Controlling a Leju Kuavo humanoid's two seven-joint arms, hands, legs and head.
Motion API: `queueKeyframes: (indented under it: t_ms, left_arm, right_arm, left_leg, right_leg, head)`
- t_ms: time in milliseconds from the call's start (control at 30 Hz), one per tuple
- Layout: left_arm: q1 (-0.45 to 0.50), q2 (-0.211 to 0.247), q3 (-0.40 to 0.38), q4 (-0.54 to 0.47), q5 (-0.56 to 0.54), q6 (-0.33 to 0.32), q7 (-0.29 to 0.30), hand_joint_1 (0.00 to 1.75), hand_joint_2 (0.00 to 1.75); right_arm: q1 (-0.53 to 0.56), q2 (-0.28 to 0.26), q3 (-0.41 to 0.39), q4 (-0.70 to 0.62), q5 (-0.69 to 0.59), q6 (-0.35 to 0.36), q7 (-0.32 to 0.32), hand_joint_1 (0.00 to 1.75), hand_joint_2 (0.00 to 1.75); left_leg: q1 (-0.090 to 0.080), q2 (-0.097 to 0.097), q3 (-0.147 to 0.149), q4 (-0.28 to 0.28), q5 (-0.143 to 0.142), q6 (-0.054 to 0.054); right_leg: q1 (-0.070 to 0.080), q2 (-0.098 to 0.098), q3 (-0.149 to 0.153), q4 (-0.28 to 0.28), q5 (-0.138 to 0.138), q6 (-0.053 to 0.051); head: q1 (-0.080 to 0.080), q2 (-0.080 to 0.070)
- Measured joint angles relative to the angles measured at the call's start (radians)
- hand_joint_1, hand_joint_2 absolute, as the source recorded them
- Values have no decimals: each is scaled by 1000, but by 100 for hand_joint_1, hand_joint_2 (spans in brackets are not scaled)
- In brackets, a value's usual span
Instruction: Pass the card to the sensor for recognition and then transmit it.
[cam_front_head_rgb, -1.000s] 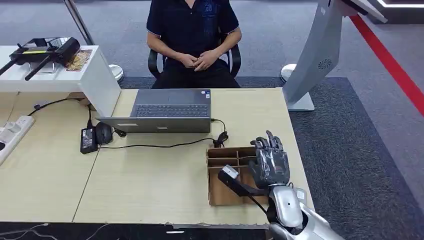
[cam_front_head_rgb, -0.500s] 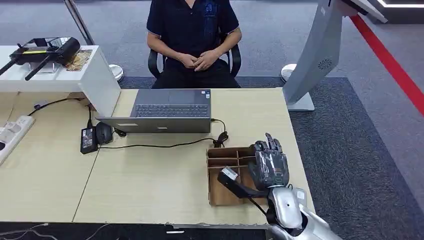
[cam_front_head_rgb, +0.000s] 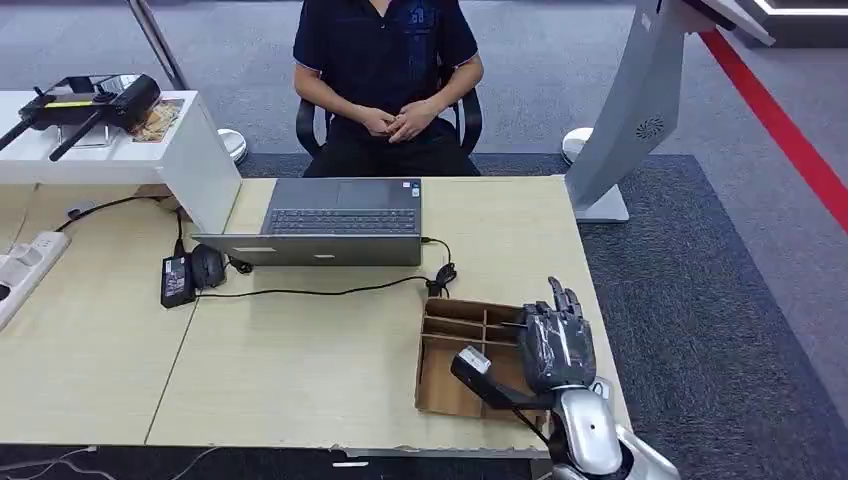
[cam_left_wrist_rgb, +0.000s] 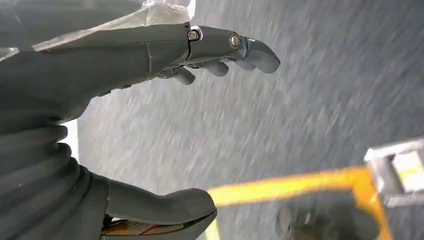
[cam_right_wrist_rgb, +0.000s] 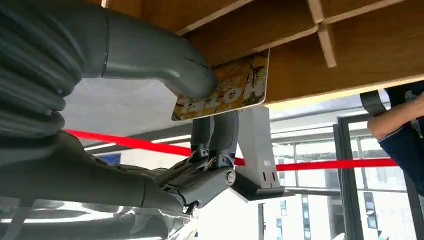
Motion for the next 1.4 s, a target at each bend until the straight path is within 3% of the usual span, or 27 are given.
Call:
queueKeyframes:
  t_ms: [200,367,467,500,567,633,667,733,800,833,867,1000,1133,1200,1267,1333,1400]
  left_arm:
    - [-17,54,72,28,79,-224,94,0,175]
    - [-27,93,141,45,140,-365,185,0,175]
    - [-31,105,175,51,142,-385,201,0,175]
    - [-33,109,192,54,137,-387,201,0,175]
    - [-35,116,215,58,126,-382,199,0,175]
    - [-21,105,208,47,11,-276,100,0,175]
    - [-3,76,179,16,-133,-127,11,0,175]
    - [32,19,121,-29,-305,262,-21,0,175]
    - [49,-25,84,-50,-305,617,-18,0,175]
    - [56,-45,67,-62,-298,727,-17,0,175]
    - [58,-57,51,-77,-294,733,-16,0,175]
    - [74,-95,0,-116,-288,641,-14,0,175]
    - [82,-117,-33,-143,-287,629,-14,0,175]
    - [83,-122,-48,-154,-279,625,-15,0,175]
    - [84,-125,-56,-163,-272,624,-11,0,175]
    - [86,-127,-68,-173,-270,624,-1,0,175]
    - [87,-130,-74,-181,-267,624,7,0,175]
  right_arm:
    - [18,-4,-29,-13,5,-37,-54,175,175]
    - [15,-2,-39,-13,5,-153,-106,175,175]
    - [14,1,-53,-13,15,-253,-118,175,175]
    - [17,4,-64,-19,16,-306,-140,175,175]
    - [30,16,-95,-45,15,-345,-190,175,175]
    - [52,37,-133,-77,47,-355,-211,175,175]
    - [74,53,-160,-102,82,-356,-207,175,175]
    - [110,81,-210,-158,120,-357,-203,175,175]
    - [129,107,-246,-201,116,-358,-232,175,175]
    - [138,128,-269,-226,113,-358,-257,175,175]
    - [146,144,-292,-246,111,-358,-277,175,175]
    - [167,190,-358,-304,108,-359,-294,175,175]
    - [178,216,-399,-338,107,-359,-299,175,175]
    - [183,235,-420,-352,95,-359,-333,175,175]
    - [190,265,-449,-362,43,-358,-458,175,175]
    - [200,335,-508,-363,-36,-359,-670,175,175]
    - [204,387,-554,-362,-77,-358,-785,175,175]
  left_leg:
    - [0,0,0,0,0,0]
    - [0,0,0,0,0,0]
    - [0,0,0,0,0,0]
    - [0,0,0,0,0,0]
    - [0,0,0,0,0,0]
    - [0,0,1,0,0,0]
    - [-1,0,1,0,0,0]
    - [-1,0,0,0,-1,1]
    - [-1,0,0,0,-1,1]
    - [-1,0,0,0,-1,1]
    - [-1,0,0,0,-1,1]
    - [-1,1,1,0,-1,1]
    - [-1,1,1,0,-1,1]
    - [-1,1,1,0,-1,1]
    - [-1,1,1,0,-1,1]
    - [0,1,1,0,-1,1]
    - [0,0,1,0,-1,1]
  right_leg:
    - [0,0,0,0,0,0]
    - [0,0,0,0,0,0]
    - [0,0,0,0,0,0]
    - [0,0,0,0,0,0]
    - [0,0,0,0,0,0]
    - [0,0,0,0,0,0]
    - [-1,0,0,0,0,0]
    - [-1,0,0,0,0,0]
    - [-1,0,0,0,0,0]
    - [-1,0,0,0,0,1]
    - [-1,0,0,-1,0,1]
    - [-1,0,1,-1,0,1]
    - [-1,1,1,-1,0,1]
    - [-1,0,1,0,0,1]
    - [-1,1,0,0,0,1]
    - [0,1,0,0,0,0]
    - [0,0,0,0,-1,0]
  head:
    - [0,0]
    - [0,0]
    - [0,0]
    - [0,0]
    - [0,0]
    - [0,0]
    - [-1,0]
    - [-1,0]
    - [0,0]
    - [0,0]
    - [1,0]
    - [0,0]
    - [0,0]
    - [0,0]
    - [0,0]
    - [0,0]
    - [0,0]
